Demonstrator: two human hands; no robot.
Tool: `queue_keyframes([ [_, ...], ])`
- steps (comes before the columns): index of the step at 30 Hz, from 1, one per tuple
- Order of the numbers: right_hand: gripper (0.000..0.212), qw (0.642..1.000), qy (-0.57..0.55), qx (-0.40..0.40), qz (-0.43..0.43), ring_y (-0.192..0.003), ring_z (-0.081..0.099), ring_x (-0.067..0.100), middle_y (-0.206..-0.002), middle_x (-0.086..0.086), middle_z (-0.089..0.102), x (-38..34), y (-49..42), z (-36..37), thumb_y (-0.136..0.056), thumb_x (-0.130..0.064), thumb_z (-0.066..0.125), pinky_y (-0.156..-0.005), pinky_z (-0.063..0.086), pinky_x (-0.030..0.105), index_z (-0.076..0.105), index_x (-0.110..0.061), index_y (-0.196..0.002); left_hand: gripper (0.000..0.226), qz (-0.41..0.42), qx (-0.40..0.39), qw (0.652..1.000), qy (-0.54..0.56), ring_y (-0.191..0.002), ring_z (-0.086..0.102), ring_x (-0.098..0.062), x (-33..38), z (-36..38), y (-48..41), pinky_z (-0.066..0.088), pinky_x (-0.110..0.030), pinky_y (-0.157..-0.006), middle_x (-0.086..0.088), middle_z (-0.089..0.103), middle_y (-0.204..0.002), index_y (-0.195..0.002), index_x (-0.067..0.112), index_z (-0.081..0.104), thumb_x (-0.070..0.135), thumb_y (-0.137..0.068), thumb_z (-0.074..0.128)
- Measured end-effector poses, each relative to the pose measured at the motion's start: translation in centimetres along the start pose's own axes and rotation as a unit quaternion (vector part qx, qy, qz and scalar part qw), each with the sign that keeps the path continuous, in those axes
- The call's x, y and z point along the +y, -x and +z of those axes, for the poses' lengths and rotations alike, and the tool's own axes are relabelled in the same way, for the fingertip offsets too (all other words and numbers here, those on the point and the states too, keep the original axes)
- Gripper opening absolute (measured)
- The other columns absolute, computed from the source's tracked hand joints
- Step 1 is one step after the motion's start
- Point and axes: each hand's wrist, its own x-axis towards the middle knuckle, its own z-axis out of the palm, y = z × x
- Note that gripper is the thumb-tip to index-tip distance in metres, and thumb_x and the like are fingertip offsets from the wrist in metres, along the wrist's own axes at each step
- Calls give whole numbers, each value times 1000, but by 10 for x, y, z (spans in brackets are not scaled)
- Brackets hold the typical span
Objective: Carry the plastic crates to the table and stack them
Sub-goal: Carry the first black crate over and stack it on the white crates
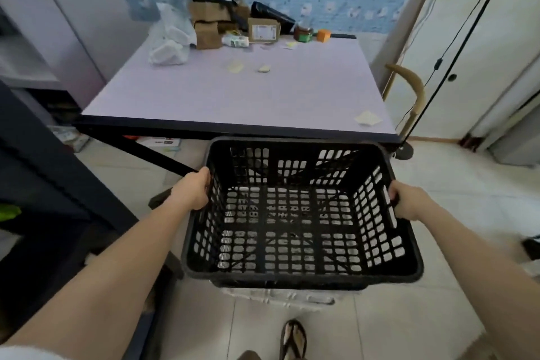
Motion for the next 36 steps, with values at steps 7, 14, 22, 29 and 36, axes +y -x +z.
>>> queue_keyframes([
  [7,20,999,-41,0,-15,-93,60,34,-98,20,64,9,-38,25,-78,1,55,-74,45,34,41,-11,-86,37,-30,6,998,-47,-97,61,-37,14,17,-32,53,-45,-76,-18,60,-106,-113,10,41,5,-84,62],
  [14,28,998,-62,-5,-3,-89,56,32,-95,13,56,12,-43,55,-75,6,55,-69,42,34,42,-13,-90,39,-21,-4,999,-45,-101,61,-40,6,33,-43,54,-47,-81,-21,60,-113,-120,7,41,10,-87,63],
  [22,29,998,-55,9,0,-77,52,29,-92,11,54,6,-57,54,-70,8,54,-62,38,31,45,-13,-88,42,-26,2,999,-21,-100,62,-39,0,37,-48,54,-47,-80,-20,58,-116,-120,8,43,9,-85,66],
  [29,25,999,-19,10,27,-76,49,28,-87,7,49,4,-59,59,-73,2,56,-62,36,30,46,-14,-90,42,-15,-7,1000,-23,-99,60,-40,-3,37,-49,53,-47,-79,-20,56,-117,-119,9,43,8,-84,66],
  [36,23,999,-13,0,32,-75,50,29,-85,9,51,3,-58,62,-73,3,54,-61,38,31,43,-13,-86,46,-14,0,1000,-24,-100,60,-37,-6,39,-54,54,-47,-78,-19,56,-118,-121,10,43,6,-83,67],
])
